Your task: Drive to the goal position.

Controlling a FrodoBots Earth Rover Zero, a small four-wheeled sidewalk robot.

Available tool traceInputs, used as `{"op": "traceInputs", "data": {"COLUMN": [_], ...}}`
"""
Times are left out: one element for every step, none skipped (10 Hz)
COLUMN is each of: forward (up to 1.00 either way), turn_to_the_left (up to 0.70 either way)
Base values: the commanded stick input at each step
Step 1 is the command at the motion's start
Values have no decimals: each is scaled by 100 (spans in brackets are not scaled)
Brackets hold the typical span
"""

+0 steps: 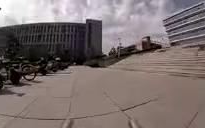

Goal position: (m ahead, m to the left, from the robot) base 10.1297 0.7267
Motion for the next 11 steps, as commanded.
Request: {"op": "traceInputs", "data": {"forward": [100,100,100,100,100,100,100,99,97,96,96], "turn_to_the_left": [1,1,1,2,12,19,28,36,38,37,37]}}
